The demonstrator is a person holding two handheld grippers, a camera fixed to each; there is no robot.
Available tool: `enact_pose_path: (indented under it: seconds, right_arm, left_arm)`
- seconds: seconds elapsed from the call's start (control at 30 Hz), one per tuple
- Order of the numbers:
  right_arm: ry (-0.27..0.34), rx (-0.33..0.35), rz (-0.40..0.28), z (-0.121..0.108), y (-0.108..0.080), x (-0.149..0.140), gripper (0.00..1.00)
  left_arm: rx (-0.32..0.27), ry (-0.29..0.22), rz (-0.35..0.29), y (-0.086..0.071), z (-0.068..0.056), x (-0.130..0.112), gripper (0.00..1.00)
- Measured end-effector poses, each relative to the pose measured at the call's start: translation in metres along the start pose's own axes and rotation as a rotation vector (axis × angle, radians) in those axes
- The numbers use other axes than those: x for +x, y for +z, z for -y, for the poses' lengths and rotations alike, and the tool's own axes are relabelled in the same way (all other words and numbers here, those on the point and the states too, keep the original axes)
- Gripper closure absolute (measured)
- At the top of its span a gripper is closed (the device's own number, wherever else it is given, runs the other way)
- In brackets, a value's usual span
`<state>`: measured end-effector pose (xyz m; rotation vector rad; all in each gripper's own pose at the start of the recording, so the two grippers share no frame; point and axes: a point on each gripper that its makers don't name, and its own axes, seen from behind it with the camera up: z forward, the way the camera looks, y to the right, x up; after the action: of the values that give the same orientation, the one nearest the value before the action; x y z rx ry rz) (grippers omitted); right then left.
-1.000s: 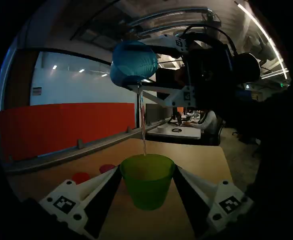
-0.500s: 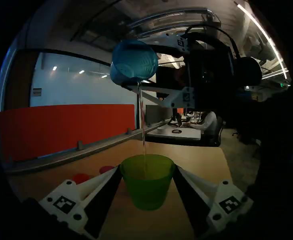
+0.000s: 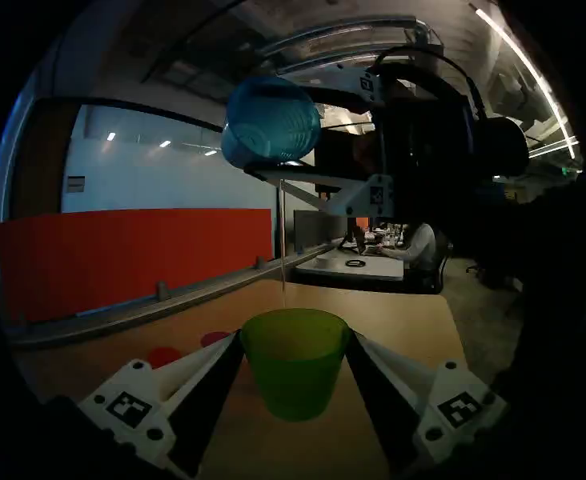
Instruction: Pour water
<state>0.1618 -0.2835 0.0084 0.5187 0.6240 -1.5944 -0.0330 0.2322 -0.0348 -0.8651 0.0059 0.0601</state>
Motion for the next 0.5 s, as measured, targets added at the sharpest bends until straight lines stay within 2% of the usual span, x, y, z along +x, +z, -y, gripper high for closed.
enact_pose_path:
  seconds: [0.3,0.5]
  right_arm:
    - [-0.023,0.002,-0.002,0.0013,0.0004,0.0043,0.11]
    - [0.042,0.001,-0.013,0.0005,0.0008,0.0073,0.11]
  left_arm:
    - [0.001,0.000,0.000,-0.0008,0.0005,0.0003,0.11]
    - [0.004,0.000,-0.001,-0.0005,0.0012,0.0005,0.11]
